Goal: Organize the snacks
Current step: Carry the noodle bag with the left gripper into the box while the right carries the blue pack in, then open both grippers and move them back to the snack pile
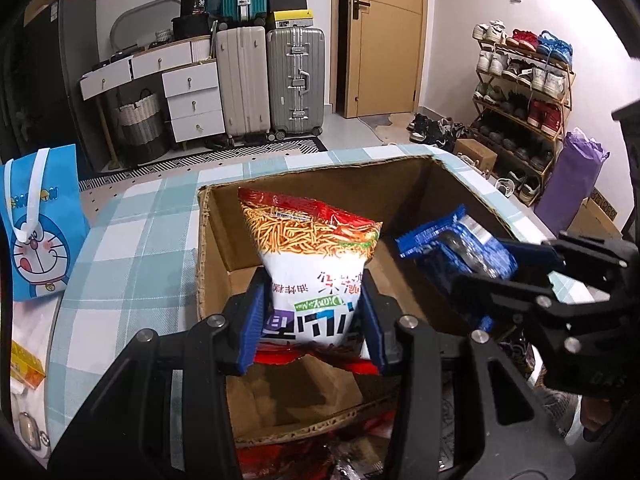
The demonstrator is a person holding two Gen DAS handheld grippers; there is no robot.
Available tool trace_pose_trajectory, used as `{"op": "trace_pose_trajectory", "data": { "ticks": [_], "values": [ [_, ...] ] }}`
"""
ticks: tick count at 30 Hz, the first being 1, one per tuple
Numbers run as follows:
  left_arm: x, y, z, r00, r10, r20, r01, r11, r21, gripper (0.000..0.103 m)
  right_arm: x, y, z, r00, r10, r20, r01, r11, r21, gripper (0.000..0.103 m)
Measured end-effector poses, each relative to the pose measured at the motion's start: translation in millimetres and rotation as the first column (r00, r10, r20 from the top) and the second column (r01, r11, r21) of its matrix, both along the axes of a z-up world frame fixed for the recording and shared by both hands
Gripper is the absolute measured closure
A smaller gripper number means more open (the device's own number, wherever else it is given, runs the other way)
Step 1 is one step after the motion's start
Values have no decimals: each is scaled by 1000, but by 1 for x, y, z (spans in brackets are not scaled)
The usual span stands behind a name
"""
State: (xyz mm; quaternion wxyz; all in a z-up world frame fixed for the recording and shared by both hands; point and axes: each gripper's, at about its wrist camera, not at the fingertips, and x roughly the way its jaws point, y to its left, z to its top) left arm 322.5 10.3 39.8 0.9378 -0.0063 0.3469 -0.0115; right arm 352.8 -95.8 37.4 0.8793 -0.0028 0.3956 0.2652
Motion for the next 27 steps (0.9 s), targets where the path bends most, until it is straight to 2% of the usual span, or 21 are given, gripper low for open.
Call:
{"op": "trace_pose_trajectory", "data": {
  "ticks": [4,11,12,13,15,17,19,20,21,22,27],
  "values": [
    [-1,7,-1,1000,2,-5,-2,1000,0,63,-3,2,2,1000,-6,-24,6,1000,29,60],
    [-6,6,3,1000,-17,-2,17,1000,-4,62,-5,0,7,1000,3,5,-3,999,49,59],
    [-7,5,5,1000,-16,2,16,1000,5,57,-6,-1,11,1000,7,18,-8,998,55,58],
    [-12,6,7,1000,-21,10,21,1000,3,53,-7,-2,14,1000,10,25,-12,998,61,54],
    [-19,7,14,999,-28,30,28,1000,-11,29,-13,-7,22,999,15,49,-18,998,66,50],
    [-32,11,20,998,-25,56,26,999,-18,20,-19,-12,32,997,16,79,-20,998,58,39],
    [-42,13,25,998,-26,62,28,999,-23,17,-28,-20,41,995,12,98,-19,997,69,7],
    [-46,13,26,998,-20,58,22,1000,-22,12,-33,-24,45,995,8,99,-16,997,79,1],
    [-51,15,27,999,-8,54,9,1000,-21,3,-37,-29,47,995,9,99,-19,996,92,0],
    [-58,17,28,999,3,53,-2,1000,-21,0,-41,-33,49,995,16,94,-25,995,100,0],
    [-105,23,22,998,39,59,-37,998,-41,1,-70,-53,52,994,-14,104,8,998,58,0]
  ]
}}
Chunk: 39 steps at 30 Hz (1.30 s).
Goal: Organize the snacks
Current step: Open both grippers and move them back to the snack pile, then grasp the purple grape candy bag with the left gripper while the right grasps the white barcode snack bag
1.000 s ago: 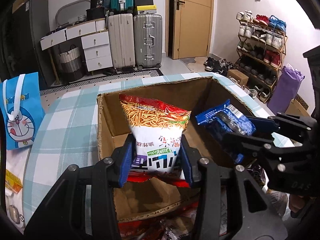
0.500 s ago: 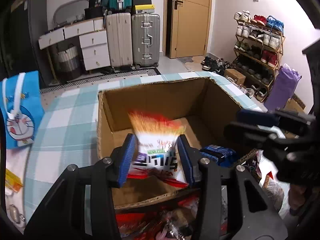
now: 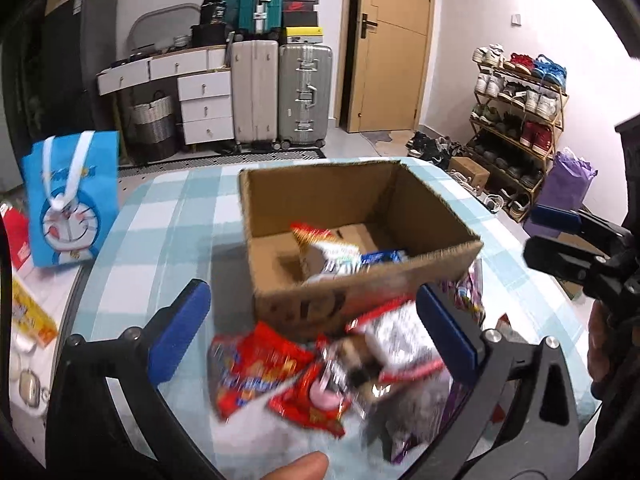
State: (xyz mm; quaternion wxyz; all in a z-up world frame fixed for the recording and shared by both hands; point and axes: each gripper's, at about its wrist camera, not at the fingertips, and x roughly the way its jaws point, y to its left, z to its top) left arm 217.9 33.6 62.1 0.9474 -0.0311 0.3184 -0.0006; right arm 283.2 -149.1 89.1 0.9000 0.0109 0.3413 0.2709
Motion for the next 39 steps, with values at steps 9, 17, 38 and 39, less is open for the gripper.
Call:
{"op": "trace_pose_trajectory", "data": {
  "ticks": [9,17,38,39],
  "values": [
    [-53,16,-18,999,34,-23,-34,999,0,1,-48,-21,-22,999,-21,-36,19,998,-55,0],
    [-62,14,-32,998,34,-59,-33,999,14,1,-63,-24,-43,995,-22,-98,13,995,-95,0],
    [-62,-27,-44,986,-99,-133,100,995,2,1,-54,-27,-89,957,-4,-289,-45,986,-161,0],
    [-62,-29,-45,985,-106,-138,107,994,1,1,-53,-27,-91,955,-3,-298,-47,986,-161,0]
  ]
}}
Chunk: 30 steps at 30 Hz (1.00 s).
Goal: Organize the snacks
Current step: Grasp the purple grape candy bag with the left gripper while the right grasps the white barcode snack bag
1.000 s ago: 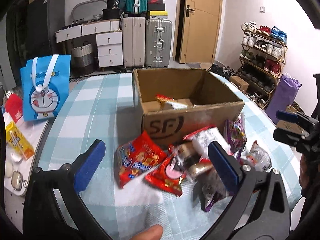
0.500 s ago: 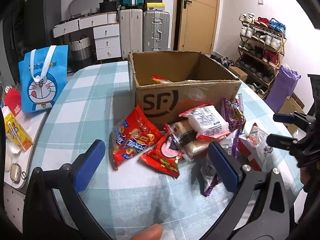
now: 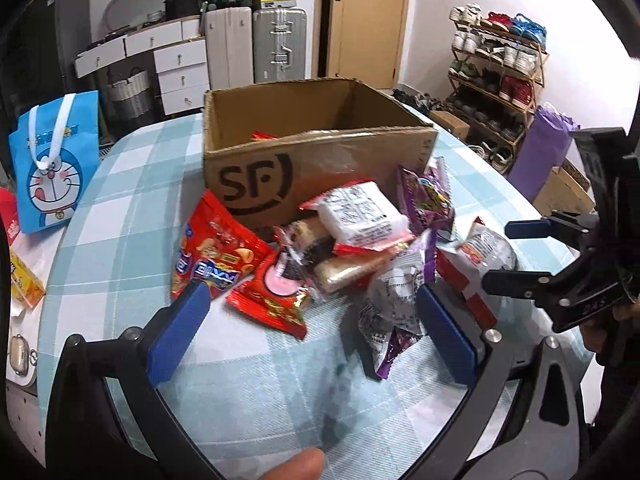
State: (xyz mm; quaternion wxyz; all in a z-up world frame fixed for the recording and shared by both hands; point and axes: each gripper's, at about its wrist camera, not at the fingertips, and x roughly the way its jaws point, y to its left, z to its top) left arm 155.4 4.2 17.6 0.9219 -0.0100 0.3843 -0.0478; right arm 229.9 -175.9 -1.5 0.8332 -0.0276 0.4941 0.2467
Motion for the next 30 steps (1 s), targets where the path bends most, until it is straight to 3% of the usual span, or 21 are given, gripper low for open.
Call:
{"op": "trace_pose_trajectory", "data": {
  "ticks": [16,23,26,30],
  "values": [
    [-11,-20,3,988,-154,-15,153,987,-50,1,-6,10,-8,998,58,-38,-59,998,-7,1],
    [-4,-31,-13,982,-181,-54,178,983,-56,17,-6,10,-12,996,69,-52,-69,998,-7,3],
    [2,-34,-23,982,-169,-81,166,985,-41,27,-7,9,-12,996,80,-50,-80,997,4,10],
    [7,-33,-33,984,-157,-89,151,986,-73,32,-6,7,-14,995,80,-57,-80,997,7,18]
  ]
}}
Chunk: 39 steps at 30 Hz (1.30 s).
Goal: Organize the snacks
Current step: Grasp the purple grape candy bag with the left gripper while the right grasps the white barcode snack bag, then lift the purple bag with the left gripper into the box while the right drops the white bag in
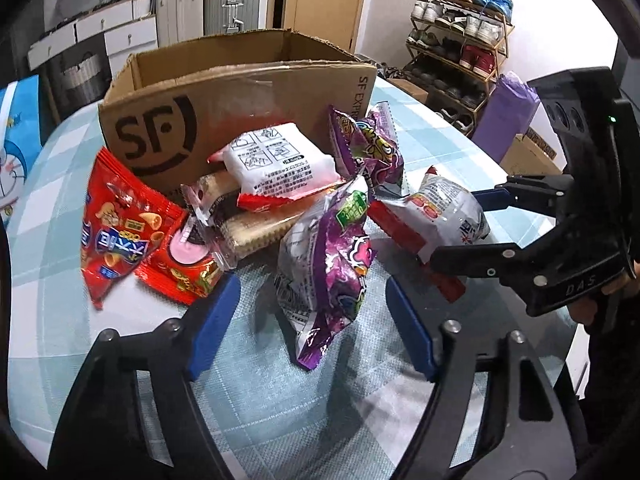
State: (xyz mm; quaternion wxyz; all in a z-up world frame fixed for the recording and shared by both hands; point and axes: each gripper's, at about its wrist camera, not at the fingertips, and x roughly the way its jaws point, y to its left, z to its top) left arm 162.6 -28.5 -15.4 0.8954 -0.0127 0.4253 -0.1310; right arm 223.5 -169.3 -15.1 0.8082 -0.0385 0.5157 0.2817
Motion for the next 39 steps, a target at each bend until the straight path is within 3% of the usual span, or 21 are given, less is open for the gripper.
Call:
{"op": "trace_pose_trajectory", "data": {
  "ticks": [5,9,12,27,39],
  "values": [
    [5,-1,-5,1000,13,-4,-13,1000,-25,38,0,0,1,1000,3,4,-3,1000,4,20],
    [8,-5,-11,1000,6,-18,-6,999,-32,54,-1,0,1,1000,7,8,-7,1000,1,21],
    [10,-8,-14,1000,6,-20,-7,999,-51,57,-2,0,2,1000,8,13,-8,1000,-3,24],
    [0,-7,2,999,-3,39,6,997,-74,65,-9,-2,12,995,49,82,-51,999,16,42],
    [-15,8,25,995,10,97,0,995,-100,66,-13,-15,34,990,29,137,-39,997,73,43]
  ]
}}
